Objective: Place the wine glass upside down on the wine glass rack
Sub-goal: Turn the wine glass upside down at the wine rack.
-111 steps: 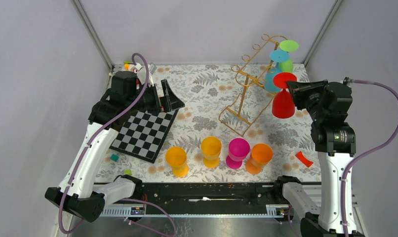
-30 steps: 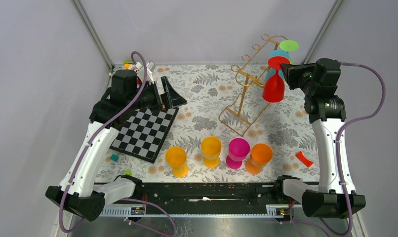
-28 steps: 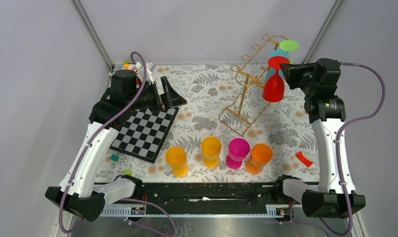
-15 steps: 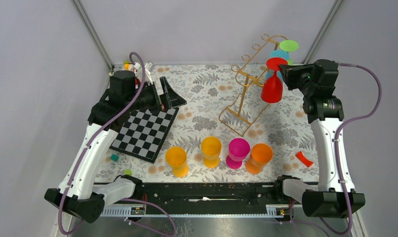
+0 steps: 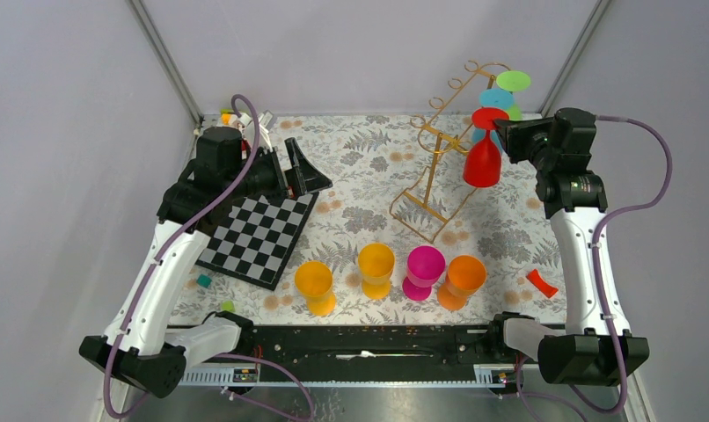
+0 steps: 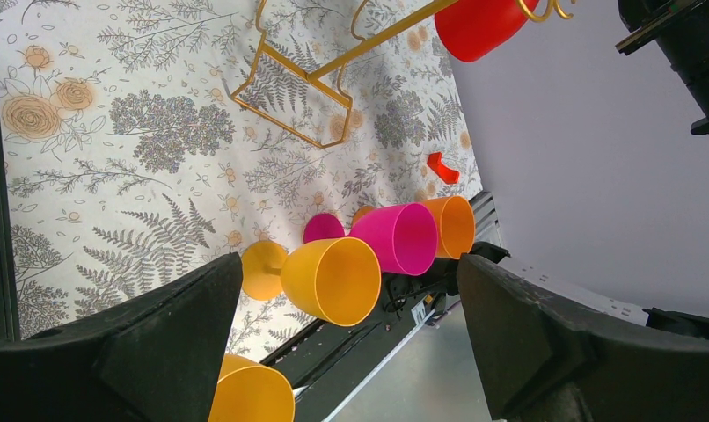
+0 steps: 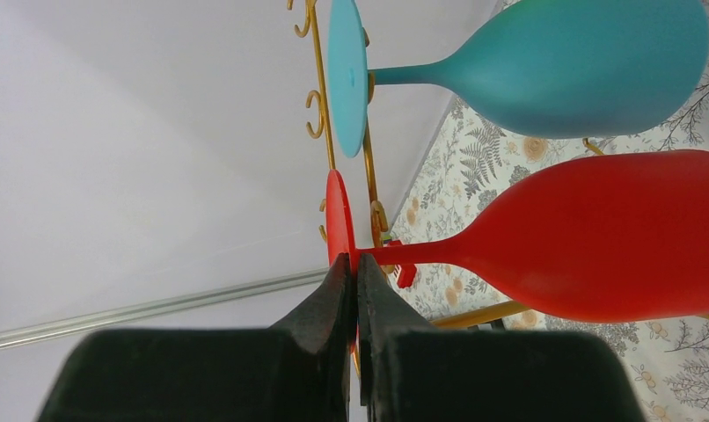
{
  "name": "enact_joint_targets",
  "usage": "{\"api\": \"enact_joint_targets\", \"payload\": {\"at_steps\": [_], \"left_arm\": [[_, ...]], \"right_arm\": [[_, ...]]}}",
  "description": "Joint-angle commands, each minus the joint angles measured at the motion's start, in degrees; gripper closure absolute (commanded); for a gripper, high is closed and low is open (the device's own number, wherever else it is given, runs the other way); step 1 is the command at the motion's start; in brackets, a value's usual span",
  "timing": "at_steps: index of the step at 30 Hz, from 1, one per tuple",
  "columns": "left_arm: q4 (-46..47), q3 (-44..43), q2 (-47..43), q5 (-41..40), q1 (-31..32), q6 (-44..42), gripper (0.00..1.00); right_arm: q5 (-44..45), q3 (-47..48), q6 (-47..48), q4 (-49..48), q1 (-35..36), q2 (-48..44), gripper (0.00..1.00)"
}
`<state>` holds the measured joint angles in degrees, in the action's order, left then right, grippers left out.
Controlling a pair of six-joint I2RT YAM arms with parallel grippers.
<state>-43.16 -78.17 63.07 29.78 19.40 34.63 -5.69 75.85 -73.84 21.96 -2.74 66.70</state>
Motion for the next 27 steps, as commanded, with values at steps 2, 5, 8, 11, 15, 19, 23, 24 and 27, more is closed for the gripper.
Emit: {"api": "enact_joint_targets", "payload": {"at_steps": [2, 5, 8, 11, 15, 19, 23, 24, 27], "left_arm": [[2.81, 0.21, -1.09, 0.62, -0.24, 0.44, 0.01], [2.81, 0.19, -0.98, 0.64, -0.24, 0.55, 0.01], [2.79, 0.25, -0.81, 0.75, -0.30, 0.62, 0.01], [2.81, 0.43, -0.80, 0.84, -0.24, 0.75, 0.01], [2.81, 0.69, -0.93, 0.82, -0.24, 0.75, 0.01], [2.81, 0.90, -0.88, 0.91, -0.24, 0.73, 0.01], [2.81, 0.90, -0.72, 1.14, -0.24, 0.91, 0.01], [2.81, 0.98, -0.72, 1.08, -0.24, 0.97, 0.01], [2.81, 0.97, -0.62, 1.12, -0.24, 1.11, 0.01]], "right_arm": [[-1.69, -0.26, -0.14, -2.92, -0.25, -0.06, 1.00], [-2.33, -0.10, -0.23, -2.93, -0.25, -0.05, 1.00], [-2.61, -0.39, -0.40, -2.89, -0.25, -0.41, 1.00], [-3.02, -1.05, -0.71, -2.97, -0.25, -0.73, 1.00], [-3.89, -2.08, -1.46, -3.40, -0.25, -1.10, 1.00], [-3.97, -2.64, -1.56, -3.55, -0.25, -1.58, 1.00], [-3.97, -2.45, -1.31, -3.39, -0.25, -1.80, 1.00], [-4.04, -2.24, -1.24, -3.29, -0.25, -1.83, 1.00], [-4.13, -1.32, -0.80, -2.77, -0.25, -1.88, 1.00]]}}
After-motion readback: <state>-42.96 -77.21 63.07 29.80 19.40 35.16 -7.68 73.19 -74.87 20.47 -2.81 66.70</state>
